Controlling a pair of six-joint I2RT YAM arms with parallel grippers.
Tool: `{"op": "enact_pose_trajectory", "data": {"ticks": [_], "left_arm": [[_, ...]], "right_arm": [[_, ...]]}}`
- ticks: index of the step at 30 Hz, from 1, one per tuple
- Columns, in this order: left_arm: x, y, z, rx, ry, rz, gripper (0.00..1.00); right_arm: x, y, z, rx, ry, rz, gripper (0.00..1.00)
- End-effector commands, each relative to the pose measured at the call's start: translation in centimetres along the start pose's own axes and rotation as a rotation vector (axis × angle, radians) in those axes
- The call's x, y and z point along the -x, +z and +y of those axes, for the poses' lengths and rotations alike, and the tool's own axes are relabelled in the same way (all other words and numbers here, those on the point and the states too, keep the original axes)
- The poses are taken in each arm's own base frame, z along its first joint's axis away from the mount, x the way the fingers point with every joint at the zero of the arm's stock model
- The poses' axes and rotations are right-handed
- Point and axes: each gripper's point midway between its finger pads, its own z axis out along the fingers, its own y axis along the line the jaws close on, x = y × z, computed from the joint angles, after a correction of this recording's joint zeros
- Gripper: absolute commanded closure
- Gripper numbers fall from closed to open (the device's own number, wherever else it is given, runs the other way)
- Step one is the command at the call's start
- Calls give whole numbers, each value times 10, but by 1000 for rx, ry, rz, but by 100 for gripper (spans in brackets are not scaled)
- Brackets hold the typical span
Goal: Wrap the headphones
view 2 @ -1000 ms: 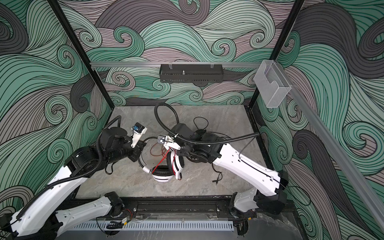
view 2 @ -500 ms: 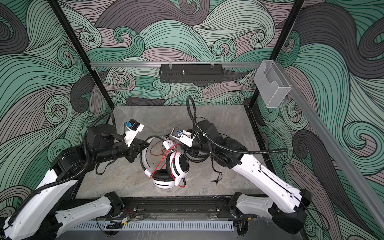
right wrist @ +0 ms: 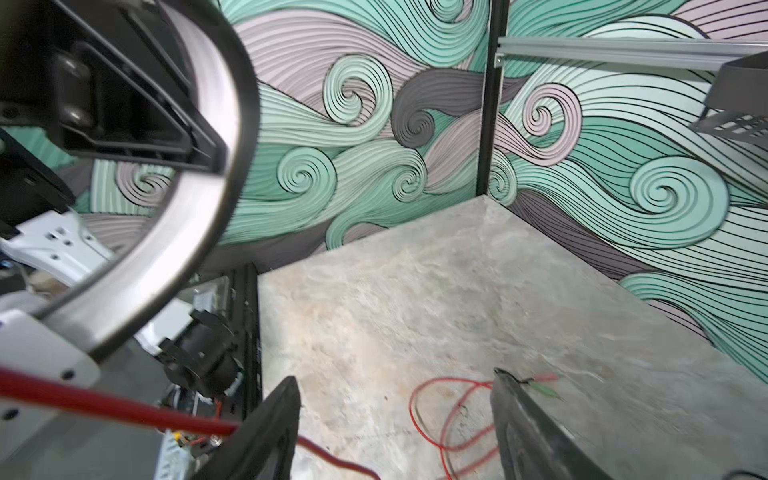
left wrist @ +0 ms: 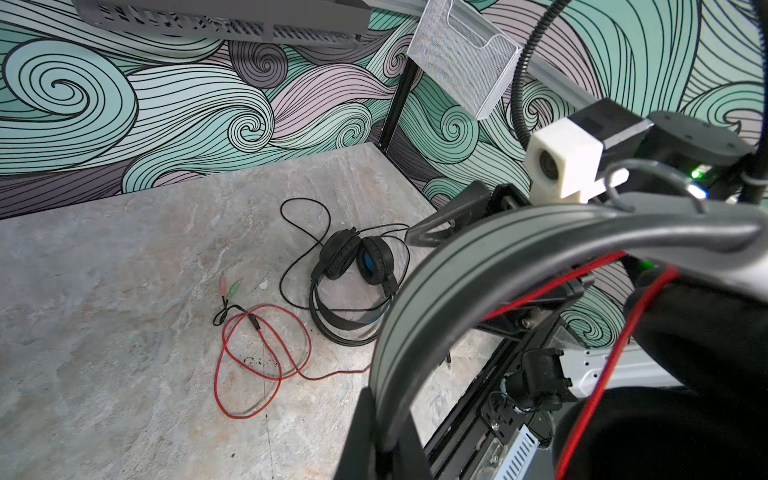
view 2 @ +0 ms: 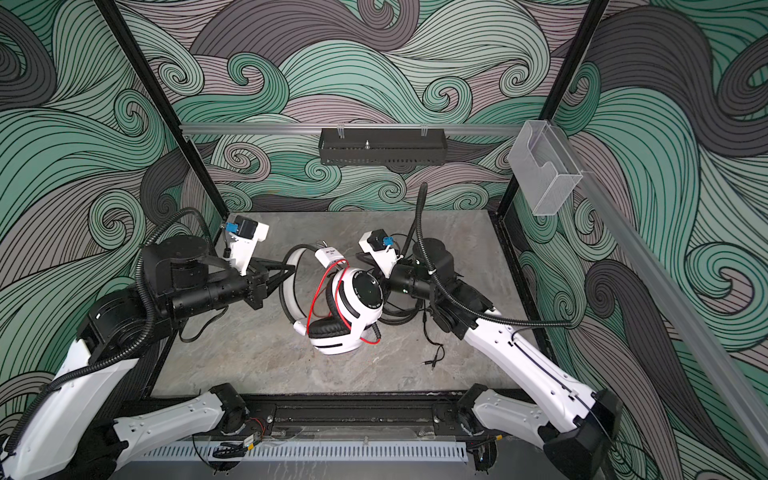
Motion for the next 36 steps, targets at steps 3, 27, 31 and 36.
{"op": "enact_pose_trajectory", "data": {"ticks": [3, 27, 31, 36], "left_arm": [[55, -15, -21, -72, -71, -180, 100], [107, -35, -21, -29, -172, -323, 100], [106, -40, -18, -6, -157, -324, 100], [103, -40, -9, 49, -151, -297, 100]], "right_arm": [[12, 9, 12, 126, 151, -122, 26], [-42, 18, 1, 106, 175, -15, 25], [-57, 13, 2, 96, 192, 12, 25], [-59, 4, 9, 110, 202, -2, 22]]}}
